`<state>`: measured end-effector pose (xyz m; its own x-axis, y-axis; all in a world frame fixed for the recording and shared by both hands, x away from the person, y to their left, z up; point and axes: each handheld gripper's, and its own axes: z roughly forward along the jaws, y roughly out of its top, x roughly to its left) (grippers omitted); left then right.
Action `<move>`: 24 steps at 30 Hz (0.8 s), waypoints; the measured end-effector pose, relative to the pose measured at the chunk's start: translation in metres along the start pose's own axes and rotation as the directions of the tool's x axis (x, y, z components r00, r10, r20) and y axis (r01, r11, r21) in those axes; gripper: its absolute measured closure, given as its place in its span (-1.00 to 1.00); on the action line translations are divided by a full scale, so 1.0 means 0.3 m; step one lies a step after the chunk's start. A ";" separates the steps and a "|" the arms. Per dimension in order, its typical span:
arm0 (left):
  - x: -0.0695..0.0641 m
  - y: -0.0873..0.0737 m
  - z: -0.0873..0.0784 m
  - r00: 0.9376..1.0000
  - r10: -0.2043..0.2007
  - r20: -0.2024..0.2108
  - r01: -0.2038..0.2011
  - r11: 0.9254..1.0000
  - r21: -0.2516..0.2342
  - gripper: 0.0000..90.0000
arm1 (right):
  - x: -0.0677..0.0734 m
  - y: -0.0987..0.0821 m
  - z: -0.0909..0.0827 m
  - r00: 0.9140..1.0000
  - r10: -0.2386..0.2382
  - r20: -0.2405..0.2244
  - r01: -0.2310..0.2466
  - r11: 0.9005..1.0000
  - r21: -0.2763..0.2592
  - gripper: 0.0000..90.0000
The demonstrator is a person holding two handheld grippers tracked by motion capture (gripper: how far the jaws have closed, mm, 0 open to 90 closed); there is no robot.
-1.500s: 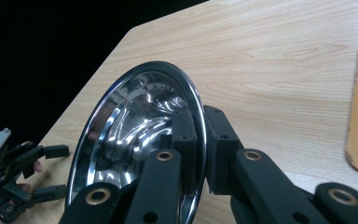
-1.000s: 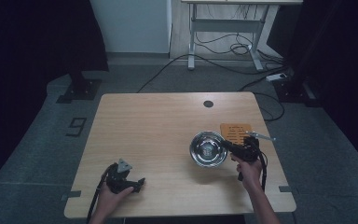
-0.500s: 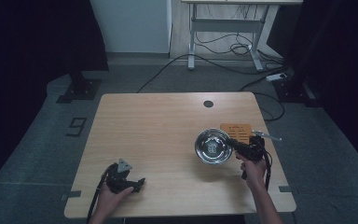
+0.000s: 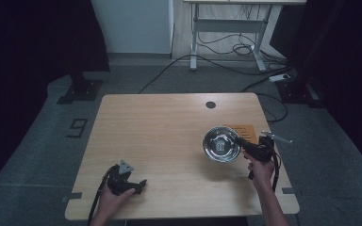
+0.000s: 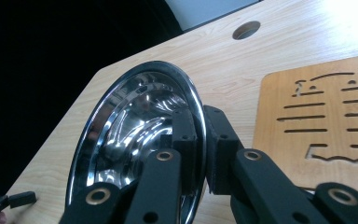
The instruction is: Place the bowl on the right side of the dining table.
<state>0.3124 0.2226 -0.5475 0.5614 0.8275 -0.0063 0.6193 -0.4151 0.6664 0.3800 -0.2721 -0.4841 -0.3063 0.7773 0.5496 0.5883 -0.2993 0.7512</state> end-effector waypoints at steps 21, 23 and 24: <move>0.000 0.000 0.000 1.000 0.000 0.000 0.000 1.000 0.000 -0.93 | -0.058 0.010 -0.019 0.998 0.037 0.047 -0.035 0.998 -0.047 0.87; 0.000 0.000 0.000 1.000 0.000 0.000 0.000 1.000 0.000 -0.93 | -0.062 0.011 -0.020 0.998 0.043 0.047 -0.040 0.998 -0.051 0.87; 0.000 0.000 0.000 1.000 0.000 0.000 0.000 1.000 0.000 -0.93 | -0.065 0.011 -0.021 0.998 0.044 0.049 -0.041 0.998 -0.052 0.87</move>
<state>0.3125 0.2225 -0.5476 0.5614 0.8275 -0.0064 0.6194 -0.4150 0.6664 0.3831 -0.2917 -0.4899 -0.2434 0.7893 0.5637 0.5606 -0.3598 0.7459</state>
